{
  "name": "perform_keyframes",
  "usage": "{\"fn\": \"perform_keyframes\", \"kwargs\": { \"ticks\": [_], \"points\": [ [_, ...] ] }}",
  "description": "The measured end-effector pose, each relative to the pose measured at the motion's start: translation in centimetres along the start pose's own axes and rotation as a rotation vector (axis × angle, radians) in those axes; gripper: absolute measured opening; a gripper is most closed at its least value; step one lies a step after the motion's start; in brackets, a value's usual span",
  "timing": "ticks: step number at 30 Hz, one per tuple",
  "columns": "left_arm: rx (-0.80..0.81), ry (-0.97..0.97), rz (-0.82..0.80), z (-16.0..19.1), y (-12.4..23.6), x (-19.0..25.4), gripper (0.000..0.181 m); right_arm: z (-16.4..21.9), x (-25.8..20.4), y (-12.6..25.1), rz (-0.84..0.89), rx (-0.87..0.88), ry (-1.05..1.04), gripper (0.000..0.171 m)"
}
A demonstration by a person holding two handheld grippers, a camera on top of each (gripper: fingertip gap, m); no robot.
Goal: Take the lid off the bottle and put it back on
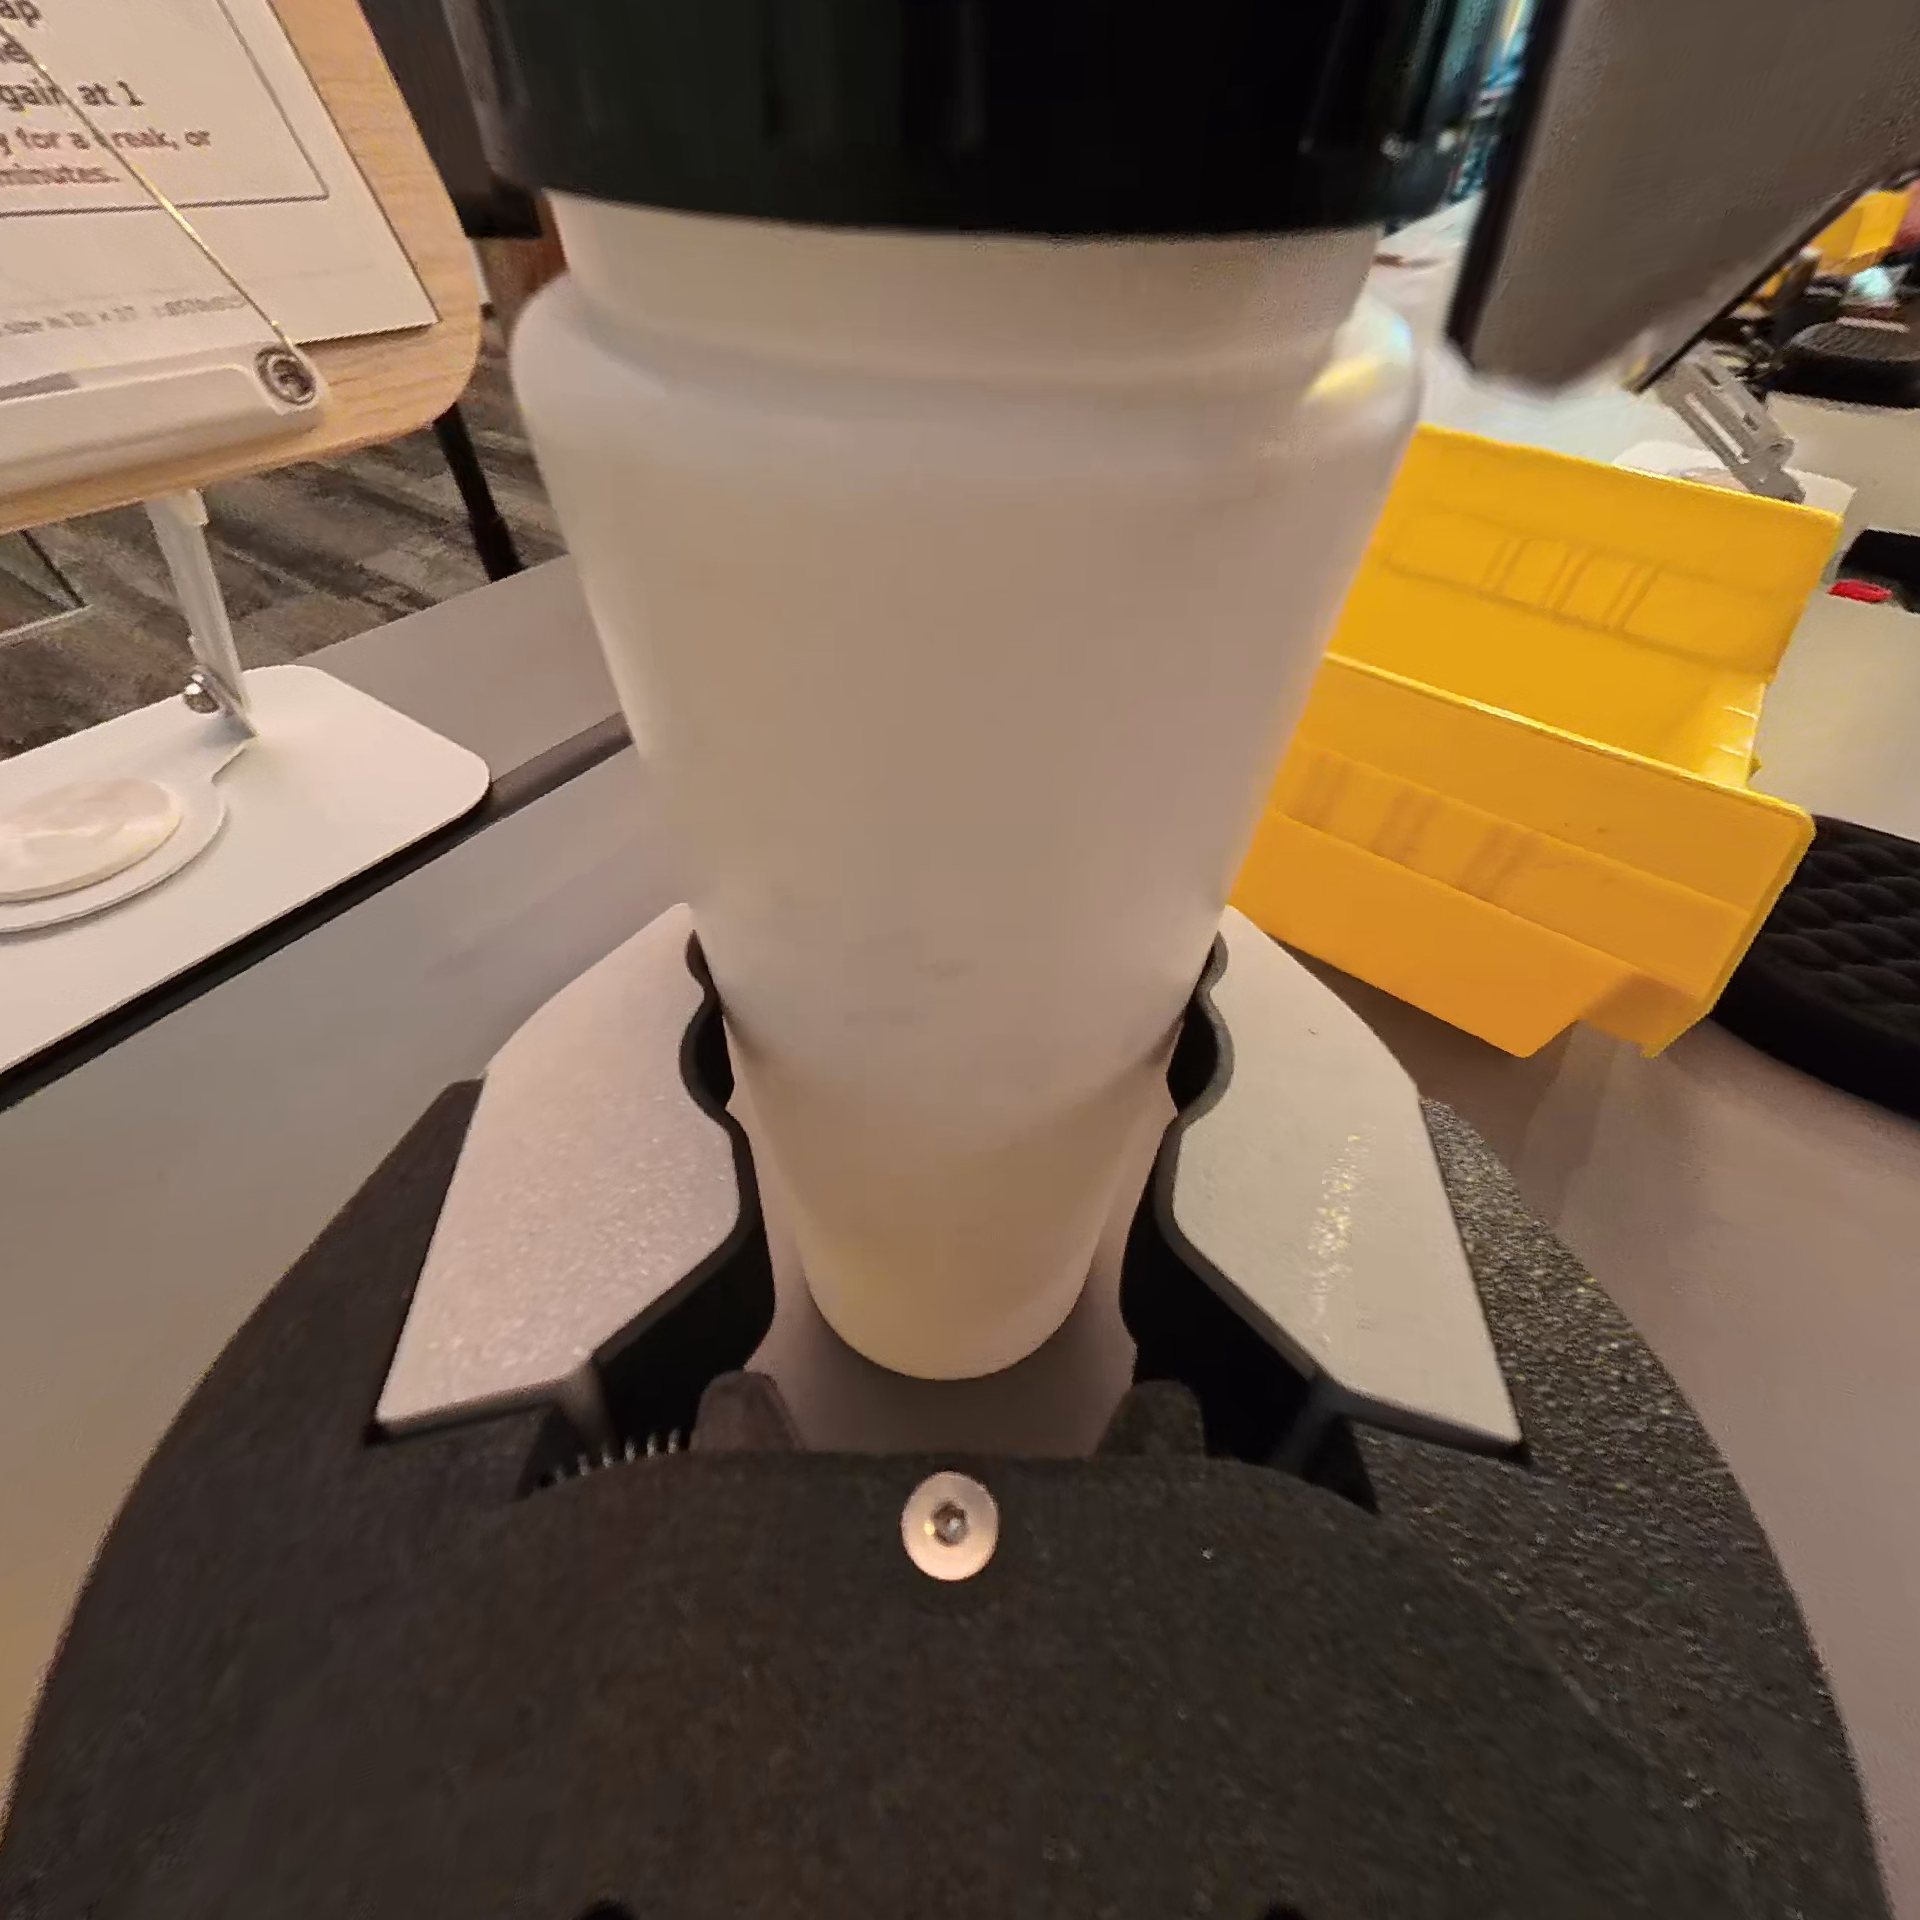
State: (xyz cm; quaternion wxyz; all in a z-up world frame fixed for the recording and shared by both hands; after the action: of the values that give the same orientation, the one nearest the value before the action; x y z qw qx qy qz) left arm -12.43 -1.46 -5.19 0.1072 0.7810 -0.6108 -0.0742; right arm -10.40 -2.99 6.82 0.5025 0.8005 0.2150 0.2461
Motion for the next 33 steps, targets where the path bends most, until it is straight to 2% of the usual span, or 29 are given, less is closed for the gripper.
{"fn": "perform_keyframes", "kwargs": {
  "ticks": [2,5,7,9,13,17,18,19,23,27,29,31,33],
  "points": [
    [0.014,-0.005,0.019,0.0,-0.1,0.0,0.084,-0.3,0.5,0.6,-0.016,0.149,0.073,0.080],
    [0.023,-0.004,0.032,0.0,-0.1,-0.1,0.084,-0.4,-0.1,2.0,-0.148,0.518,0.135,0.079],
    [0.024,-0.003,0.032,0.0,-0.1,-0.1,0.084,0.3,0.6,2.3,-0.175,0.727,0.066,0.083],
    [0.026,-0.004,0.029,0.0,0.0,-0.1,0.084,1.3,1.0,1.7,-0.215,0.847,0.013,0.090],
    [0.021,0.003,0.003,0.2,0.7,-0.2,0.084,1.9,1.2,-0.1,-0.255,0.937,-0.065,0.094],
    [0.025,0.002,0.002,0.4,1.3,0.0,0.084,1.0,-0.1,-1.8,-0.289,0.987,-0.039,0.092],
    [0.026,0.001,0.006,0.4,1.3,0.1,0.084,0.7,-0.4,-2.2,-0.299,0.986,-0.026,0.088],
    [0.027,0.003,0.009,0.4,1.3,0.1,0.084,0.5,-0.6,-2.4,-0.302,0.991,-0.015,0.077],
    [0.017,0.025,-0.049,0.3,1.3,-0.5,0.084,-0.1,-0.3,-2.7,-0.217,1.033,-0.144,0.076],
    [-0.010,0.021,-0.135,0.3,1.2,-0.8,0.084,-0.2,-0.6,-2.8,0.058,1.029,-0.328,0.075],
    [-0.013,0.023,-0.137,0.3,1.2,-0.7,0.084,-0.2,-0.8,-2.7,0.136,1.035,-0.394,0.076],
    [-0.007,0.027,-0.114,0.3,1.3,-0.8,0.084,-0.3,-1.1,-2.6,0.110,1.067,-0.363,0.080],
    [-0.002,0.022,-0.083,0.3,1.3,-0.9,0.084,-0.3,-1.2,-2.0,0.011,1.157,-0.295,0.086]
  ]
}}
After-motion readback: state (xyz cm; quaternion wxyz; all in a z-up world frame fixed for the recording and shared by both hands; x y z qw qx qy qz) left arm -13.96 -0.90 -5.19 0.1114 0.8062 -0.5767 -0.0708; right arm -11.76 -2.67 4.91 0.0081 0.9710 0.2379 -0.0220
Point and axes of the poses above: each gripper's, where its closed fingertips meet, y back along the fingers, z out of its underside, x = y × z across the jaws, the point moved 4 cm from there along y, back along the fingers
